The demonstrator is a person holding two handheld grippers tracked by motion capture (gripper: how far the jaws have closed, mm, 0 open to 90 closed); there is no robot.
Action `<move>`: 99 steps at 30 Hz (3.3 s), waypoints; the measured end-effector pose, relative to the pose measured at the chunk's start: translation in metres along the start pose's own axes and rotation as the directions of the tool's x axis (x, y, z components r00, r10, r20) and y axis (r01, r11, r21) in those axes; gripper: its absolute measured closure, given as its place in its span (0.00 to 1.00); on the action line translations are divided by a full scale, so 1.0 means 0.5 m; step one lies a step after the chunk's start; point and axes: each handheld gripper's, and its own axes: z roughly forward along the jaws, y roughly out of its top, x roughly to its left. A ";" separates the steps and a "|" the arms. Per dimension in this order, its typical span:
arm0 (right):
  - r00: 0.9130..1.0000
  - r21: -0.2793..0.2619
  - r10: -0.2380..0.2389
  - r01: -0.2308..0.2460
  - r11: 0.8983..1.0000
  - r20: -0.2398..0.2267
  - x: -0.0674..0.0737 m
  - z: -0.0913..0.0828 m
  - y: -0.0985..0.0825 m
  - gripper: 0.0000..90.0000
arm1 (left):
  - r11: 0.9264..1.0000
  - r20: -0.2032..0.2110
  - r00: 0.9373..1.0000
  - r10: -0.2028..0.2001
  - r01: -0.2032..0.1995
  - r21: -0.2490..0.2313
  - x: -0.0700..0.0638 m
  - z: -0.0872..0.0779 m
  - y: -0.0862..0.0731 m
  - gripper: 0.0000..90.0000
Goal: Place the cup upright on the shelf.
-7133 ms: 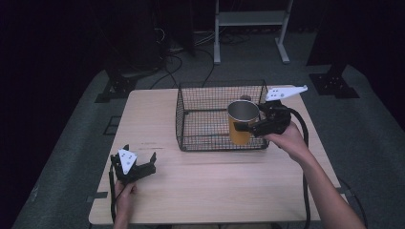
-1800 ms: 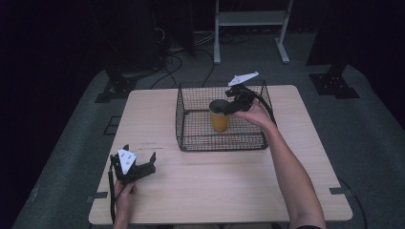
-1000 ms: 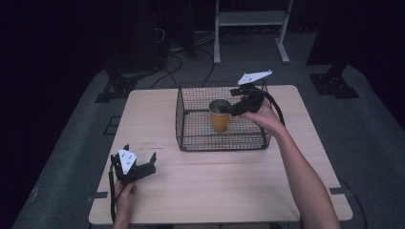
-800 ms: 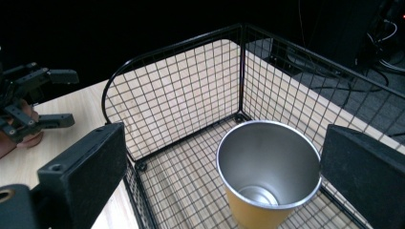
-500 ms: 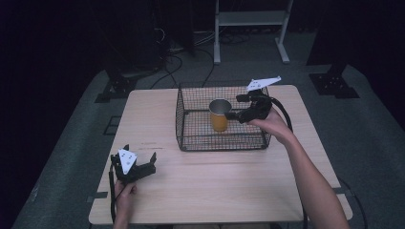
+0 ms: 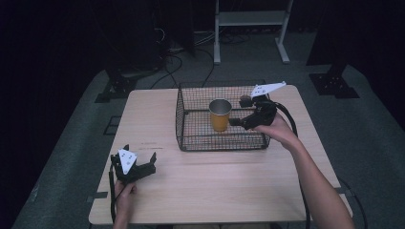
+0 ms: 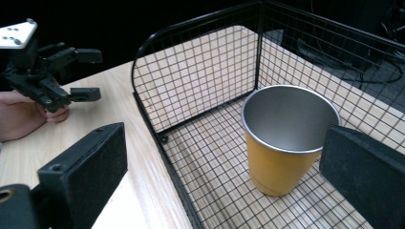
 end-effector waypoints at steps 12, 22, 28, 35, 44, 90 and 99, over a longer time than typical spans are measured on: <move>1.000 0.002 -0.014 0.014 1.000 -0.020 0.025 -0.019 -0.022 0.02 | 1.000 0.000 1.000 0.002 -0.002 -0.001 0.000 0.000 0.000 0.00; 1.000 -0.005 0.006 -0.006 1.000 -0.024 0.031 -0.038 -0.054 0.02 | 1.000 0.000 1.000 0.003 -0.003 -0.001 0.000 0.000 0.000 0.00; 0.999 -0.009 0.012 -0.012 1.000 -0.032 0.039 -0.048 -0.071 0.02 | 1.000 0.000 1.000 0.004 -0.004 0.002 0.000 0.000 0.000 0.00; 0.999 -0.013 0.023 -0.024 1.000 -0.036 0.045 -0.058 -0.095 0.02 | 1.000 0.001 1.000 0.004 -0.004 0.002 -0.001 0.000 0.000 0.00; 0.999 -0.020 0.027 -0.028 0.999 -0.040 0.058 -0.074 -0.122 0.02 | 1.000 -0.002 1.000 0.005 -0.005 0.001 -0.001 0.000 0.000 0.00; 0.994 -0.062 0.105 -0.105 0.993 -0.006 0.106 -0.129 -0.275 0.02 | 1.000 -0.003 1.000 0.004 -0.004 0.001 -0.001 0.000 0.000 0.00; 0.993 -0.060 0.118 -0.118 0.991 0.009 0.123 -0.134 -0.316 0.02 | 1.000 -0.005 1.000 0.007 -0.007 0.005 -0.001 0.000 0.000 0.00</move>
